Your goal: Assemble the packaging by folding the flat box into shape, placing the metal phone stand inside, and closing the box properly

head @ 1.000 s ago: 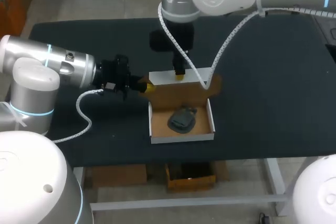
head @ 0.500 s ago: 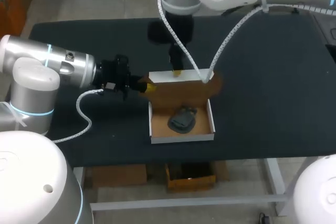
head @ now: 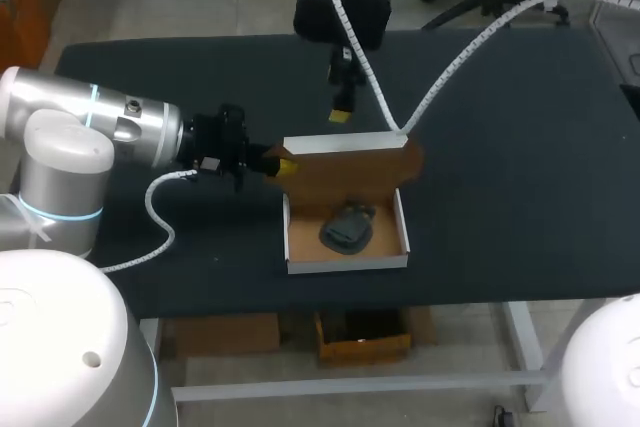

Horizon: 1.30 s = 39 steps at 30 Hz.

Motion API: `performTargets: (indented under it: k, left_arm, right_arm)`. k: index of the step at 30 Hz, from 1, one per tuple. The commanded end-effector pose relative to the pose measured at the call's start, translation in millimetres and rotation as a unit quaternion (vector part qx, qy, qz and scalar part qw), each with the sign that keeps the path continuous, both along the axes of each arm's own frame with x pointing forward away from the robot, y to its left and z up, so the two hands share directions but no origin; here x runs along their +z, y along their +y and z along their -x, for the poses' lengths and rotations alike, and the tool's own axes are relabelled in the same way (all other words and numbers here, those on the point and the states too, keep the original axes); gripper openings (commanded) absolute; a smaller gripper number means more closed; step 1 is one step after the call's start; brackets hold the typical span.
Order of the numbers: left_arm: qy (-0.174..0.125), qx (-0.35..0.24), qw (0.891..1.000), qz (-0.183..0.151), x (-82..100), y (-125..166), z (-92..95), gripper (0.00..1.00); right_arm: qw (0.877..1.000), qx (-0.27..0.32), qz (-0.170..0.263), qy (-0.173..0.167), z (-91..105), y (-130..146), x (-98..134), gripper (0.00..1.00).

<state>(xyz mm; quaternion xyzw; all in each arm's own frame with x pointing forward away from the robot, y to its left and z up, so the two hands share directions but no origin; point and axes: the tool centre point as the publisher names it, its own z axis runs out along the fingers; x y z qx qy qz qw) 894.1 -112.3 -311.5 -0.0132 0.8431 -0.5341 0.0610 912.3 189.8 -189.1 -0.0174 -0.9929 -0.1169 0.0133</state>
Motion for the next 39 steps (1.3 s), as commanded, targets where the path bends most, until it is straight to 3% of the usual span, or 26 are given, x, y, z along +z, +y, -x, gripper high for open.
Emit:
performTargets:
  k: [1,18,21,26,33,39]
  left_arm:
    - [-0.001,0.000,1.000,0.001,-1.6,-1,0.2,0.00]
    - [-0.001,0.000,1.000,0.001,-1.6,-1,0.2,0.00]
    - [-0.036,-0.009,0.999,-0.022,-6.5,-5,7.4,0.00]
    - [-0.076,-0.012,0.996,-0.036,-11.5,-8,19.4,0.00]
    - [-0.115,-0.015,0.992,-0.045,-17.7,-5,27.5,0.00]
    - [-0.156,-0.020,0.986,-0.061,-20.4,-4,32.5,0.00]
  right_arm:
    - [0.996,-0.059,-0.068,0.003,-1.2,-17,10,1.00]
    - [0.996,-0.059,-0.068,0.003,-1.2,-17,10,1.00]
    - [0.996,-0.059,-0.068,0.003,-1.2,-17,10,1.00]
    - [0.991,-0.107,-0.070,0.030,-3.0,-22,8,1.00]
    - [0.977,-0.176,-0.072,0.094,3.9,-29,2,1.00]
    - [0.962,-0.230,-0.068,0.127,9.7,-34,-6,1.00]
